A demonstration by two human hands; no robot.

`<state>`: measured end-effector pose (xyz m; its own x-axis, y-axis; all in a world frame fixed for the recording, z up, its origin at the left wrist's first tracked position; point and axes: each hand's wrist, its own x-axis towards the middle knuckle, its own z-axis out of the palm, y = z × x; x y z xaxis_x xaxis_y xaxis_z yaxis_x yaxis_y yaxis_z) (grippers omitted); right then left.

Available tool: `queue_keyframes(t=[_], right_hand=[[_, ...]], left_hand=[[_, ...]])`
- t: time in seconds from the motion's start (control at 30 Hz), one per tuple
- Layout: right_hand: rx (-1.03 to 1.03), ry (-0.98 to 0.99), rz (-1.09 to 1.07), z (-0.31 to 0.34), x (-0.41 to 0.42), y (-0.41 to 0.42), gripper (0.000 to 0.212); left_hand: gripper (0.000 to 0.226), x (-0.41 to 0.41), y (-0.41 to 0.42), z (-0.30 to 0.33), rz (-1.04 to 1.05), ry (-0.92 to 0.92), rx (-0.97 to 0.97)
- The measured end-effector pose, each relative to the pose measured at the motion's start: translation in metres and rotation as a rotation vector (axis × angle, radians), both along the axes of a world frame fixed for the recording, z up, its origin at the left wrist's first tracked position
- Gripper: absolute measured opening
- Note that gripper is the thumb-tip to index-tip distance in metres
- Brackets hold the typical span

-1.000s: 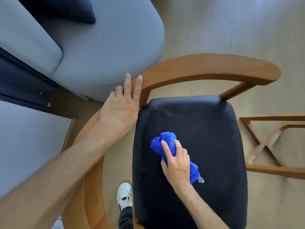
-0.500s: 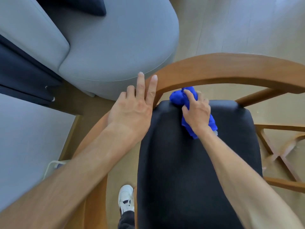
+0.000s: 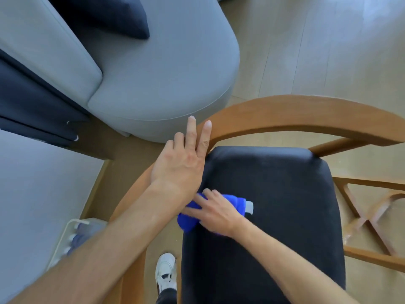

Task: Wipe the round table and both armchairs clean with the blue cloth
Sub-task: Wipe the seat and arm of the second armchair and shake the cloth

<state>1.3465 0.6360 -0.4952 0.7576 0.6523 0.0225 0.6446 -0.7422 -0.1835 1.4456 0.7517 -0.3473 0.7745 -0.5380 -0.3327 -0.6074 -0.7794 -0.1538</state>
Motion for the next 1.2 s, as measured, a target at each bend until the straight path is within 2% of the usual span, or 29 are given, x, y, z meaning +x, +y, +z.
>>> queue_keyframes(t=[0.1, 0.2, 0.23, 0.3, 0.4, 0.47, 0.53, 0.57, 0.63, 0.67, 0.7, 0.73, 0.8, 0.83, 0.87, 0.93, 1.03, 1.13, 1.2], right_hand=[[0.063, -0.04, -0.496, 0.007, 0.059, -0.013, 0.051], [0.089, -0.04, -0.678, 0.005, 0.047, 0.004, 0.043], [0.126, -0.017, -0.653, 0.002, 0.027, 0.015, 0.044], [0.136, 0.054, -0.446, -0.002, -0.036, 0.037, 0.045], [0.073, 0.216, -0.119, -0.003, -0.154, 0.046, 0.032], [-0.13, 0.372, 0.009, -0.004, -0.213, 0.022, 0.016], [-0.267, 0.471, 0.092, 0.007, -0.222, -0.017, 0.031], [-0.269, 0.421, 0.145, 0.011, -0.218, -0.041, 0.028], [-0.149, 0.236, 0.192, 0.017, -0.181, -0.094, 0.019], [-0.151, 0.094, 0.135, 0.02, -0.144, -0.122, 0.031], [-0.192, -0.045, -0.018, 0.024, -0.103, -0.15, 0.042], [-0.198, -0.08, -0.301, 0.03, -0.06, -0.174, 0.05], [-0.07, 0.0, -0.856, 0.03, 0.002, -0.215, 0.055], [-0.011, 0.048, -1.027, 0.028, 0.019, -0.222, 0.055], [0.01, 0.083, -1.091, 0.024, 0.024, -0.214, 0.055], [0.09, 0.082, -1.02, 0.016, 0.0, -0.168, 0.057], [0.206, 0.151, -0.67, 0.008, -0.116, -0.064, 0.055], [0.148, 0.283, -0.271, 0.005, -0.218, -0.003, 0.037], [0.035, 0.278, 0.011, 0.003, -0.226, -0.011, 0.034]], left_hand=[[0.079, 0.0, -0.001, -0.002, -0.009, -0.011, -0.002], [0.081, 0.0, 0.0, -0.004, -0.004, -0.03, 0.003], [0.081, 0.0, -0.001, -0.004, 0.002, -0.026, 0.005], [0.08, 0.0, -0.001, -0.001, 0.011, -0.017, 0.007], [0.078, 0.0, -0.002, 0.002, 0.015, -0.022, -0.007], [0.078, -0.001, -0.001, 0.004, 0.021, -0.014, -0.006], [0.079, -0.001, -0.002, 0.003, 0.025, -0.019, -0.005], [0.08, -0.002, -0.002, 0.003, 0.028, -0.022, -0.002], [0.079, -0.002, -0.003, 0.002, 0.028, -0.028, -0.001], [0.077, -0.002, -0.004, 0.001, 0.03, -0.038, -0.006], [0.074, -0.001, -0.003, 0.0, 0.036, -0.048, -0.014], [0.072, -0.001, -0.003, -0.001, 0.045, -0.053, -0.024], [0.074, -0.001, -0.001, -0.003, 0.06, -0.063, -0.043], [0.075, -0.001, 0.001, -0.004, 0.058, -0.067, -0.046], [0.077, -0.001, 0.001, -0.005, 0.052, -0.065, -0.047], [0.078, 0.0, 0.002, -0.005, 0.053, -0.056, -0.057], [0.078, 0.001, 0.002, -0.004, 0.052, -0.069, -0.057], [0.079, 0.0, 0.003, -0.004, 0.036, -0.058, -0.04], [0.08, 0.0, 0.003, -0.005, 0.036, -0.052, -0.043]])
